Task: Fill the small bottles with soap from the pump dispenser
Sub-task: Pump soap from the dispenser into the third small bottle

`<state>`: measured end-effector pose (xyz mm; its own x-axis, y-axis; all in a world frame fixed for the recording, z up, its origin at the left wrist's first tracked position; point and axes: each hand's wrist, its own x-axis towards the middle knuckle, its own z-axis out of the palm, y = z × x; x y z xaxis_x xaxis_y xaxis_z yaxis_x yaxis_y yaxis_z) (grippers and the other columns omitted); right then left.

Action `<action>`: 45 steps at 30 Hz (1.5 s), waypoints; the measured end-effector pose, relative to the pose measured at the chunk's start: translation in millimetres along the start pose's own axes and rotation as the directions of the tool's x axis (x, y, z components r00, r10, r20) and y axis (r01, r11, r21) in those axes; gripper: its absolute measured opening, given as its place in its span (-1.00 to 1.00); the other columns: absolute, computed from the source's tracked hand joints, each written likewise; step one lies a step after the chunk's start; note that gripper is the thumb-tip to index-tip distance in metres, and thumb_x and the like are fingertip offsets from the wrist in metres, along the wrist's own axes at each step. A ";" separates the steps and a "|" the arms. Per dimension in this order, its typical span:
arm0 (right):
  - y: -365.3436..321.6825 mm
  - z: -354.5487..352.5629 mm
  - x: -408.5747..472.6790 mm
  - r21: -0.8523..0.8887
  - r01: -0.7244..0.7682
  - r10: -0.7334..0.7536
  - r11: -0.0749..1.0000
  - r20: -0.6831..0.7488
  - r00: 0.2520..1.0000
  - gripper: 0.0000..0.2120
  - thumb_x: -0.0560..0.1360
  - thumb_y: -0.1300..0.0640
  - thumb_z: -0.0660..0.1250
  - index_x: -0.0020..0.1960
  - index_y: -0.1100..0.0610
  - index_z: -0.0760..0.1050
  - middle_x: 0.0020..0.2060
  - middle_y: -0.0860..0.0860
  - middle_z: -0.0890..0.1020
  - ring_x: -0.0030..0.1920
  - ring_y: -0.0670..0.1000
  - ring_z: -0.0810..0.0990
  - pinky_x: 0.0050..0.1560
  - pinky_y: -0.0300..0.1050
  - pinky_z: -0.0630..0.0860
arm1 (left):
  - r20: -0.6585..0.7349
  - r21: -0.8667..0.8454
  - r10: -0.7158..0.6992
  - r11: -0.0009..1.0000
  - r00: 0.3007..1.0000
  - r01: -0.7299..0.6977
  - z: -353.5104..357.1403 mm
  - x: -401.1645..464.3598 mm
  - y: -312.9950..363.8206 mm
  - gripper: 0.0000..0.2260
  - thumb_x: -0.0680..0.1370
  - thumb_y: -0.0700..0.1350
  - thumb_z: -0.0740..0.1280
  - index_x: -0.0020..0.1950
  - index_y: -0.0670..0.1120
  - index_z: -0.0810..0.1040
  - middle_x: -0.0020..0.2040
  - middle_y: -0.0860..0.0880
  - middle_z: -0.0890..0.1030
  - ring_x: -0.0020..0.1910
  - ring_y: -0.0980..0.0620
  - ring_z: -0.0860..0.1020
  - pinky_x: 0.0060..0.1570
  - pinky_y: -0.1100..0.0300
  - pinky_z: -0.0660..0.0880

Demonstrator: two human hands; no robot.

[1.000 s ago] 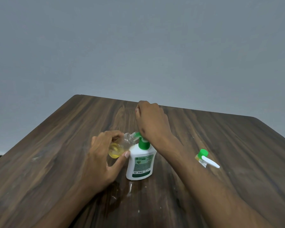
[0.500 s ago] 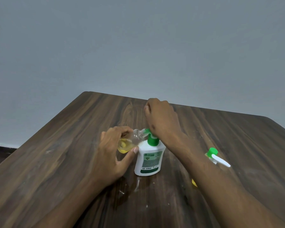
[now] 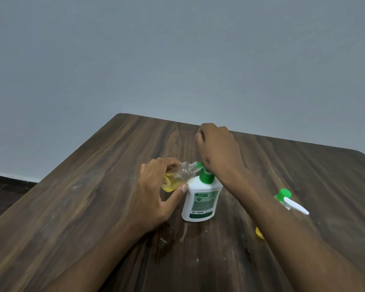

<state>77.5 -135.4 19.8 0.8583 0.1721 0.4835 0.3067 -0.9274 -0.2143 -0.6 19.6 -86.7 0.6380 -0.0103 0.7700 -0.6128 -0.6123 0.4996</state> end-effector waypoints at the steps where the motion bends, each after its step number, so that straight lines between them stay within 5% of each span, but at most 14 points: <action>1: -0.3 -1.4 0.6 -0.001 0.003 -0.003 1.000 -0.010 1.000 -0.89 0.61 0.22 0.23 -0.04 0.09 0.51 -0.23 0.01 0.56 -0.25 0.06 0.54 -0.32 -0.04 0.48 | -0.002 0.001 -0.001 1.000 1.000 0.001 0.3 0.1 0.2 -0.67 0.53 0.06 0.41 0.24 -0.04 0.55 0.11 0.15 0.59 0.10 0.18 0.54 0.09 0.04 0.44; 14: -0.6 0.0 -2.3 0.002 -0.012 0.012 1.000 0.010 1.000 -0.87 0.61 0.21 0.22 -0.08 0.10 0.50 -0.23 0.04 0.59 -0.27 0.07 0.56 -0.32 -0.03 0.50 | -0.002 -0.005 0.011 1.000 1.000 -0.011 2.2 -1.1 -3.8 -0.68 0.53 0.06 0.42 0.24 -0.01 0.54 0.11 0.17 0.58 0.10 0.16 0.55 0.06 -0.04 0.45; 18: -1.3 -4.1 -0.3 -0.024 0.002 -0.002 1.000 -0.002 1.000 -0.89 0.62 0.22 0.22 -0.05 0.10 0.49 -0.22 0.02 0.57 -0.26 0.06 0.52 -0.40 -0.09 0.32 | -0.007 -0.009 0.012 1.000 1.000 -0.012 2.2 -0.8 -2.9 -0.68 0.53 0.06 0.42 0.24 0.00 0.53 0.11 0.19 0.57 0.10 0.17 0.54 0.06 -0.02 0.45; 29: -1.8 -2.5 -2.1 -0.008 -0.017 0.017 1.000 0.005 1.000 -0.82 0.64 0.19 0.16 -0.06 0.11 0.51 -0.23 0.04 0.58 -0.25 0.09 0.55 -0.29 -0.03 0.46 | -0.010 -0.009 0.013 1.000 1.000 -0.013 2.0 -0.8 -2.1 -0.69 0.53 0.07 0.41 0.23 0.00 0.53 0.10 0.23 0.54 0.10 0.19 0.52 0.04 -0.03 0.46; 33: -3.0 -6.6 -0.4 -0.025 -0.005 0.006 1.000 0.014 1.000 -0.82 0.66 0.18 0.16 -0.05 0.12 0.50 -0.23 0.02 0.54 -0.29 0.02 0.47 -0.35 -0.07 0.32 | -0.010 -0.012 0.011 1.000 1.000 -0.011 2.0 -0.6 -1.7 -0.68 0.54 0.07 0.41 0.24 0.01 0.52 0.11 0.25 0.53 0.11 0.21 0.51 0.04 -0.03 0.48; 45: -5.1 -6.3 -2.7 -0.032 -0.014 0.015 0.999 0.026 1.000 -0.82 0.67 0.18 0.15 -0.06 0.12 0.48 -0.22 0.03 0.55 -0.30 0.00 0.46 -0.38 -0.08 0.28 | 0.005 -0.005 0.006 1.000 1.000 -0.006 3.0 -0.4 -2.9 -0.69 0.54 0.07 0.41 0.22 -0.01 0.54 0.08 0.19 0.56 0.07 0.16 0.54 0.04 -0.02 0.45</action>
<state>71.0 -133.2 24.9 0.8731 0.1667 0.4581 0.2811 -0.9399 -0.1938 2.3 19.0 -89.7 0.6370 -0.0180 0.7707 -0.6186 -0.6085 0.4971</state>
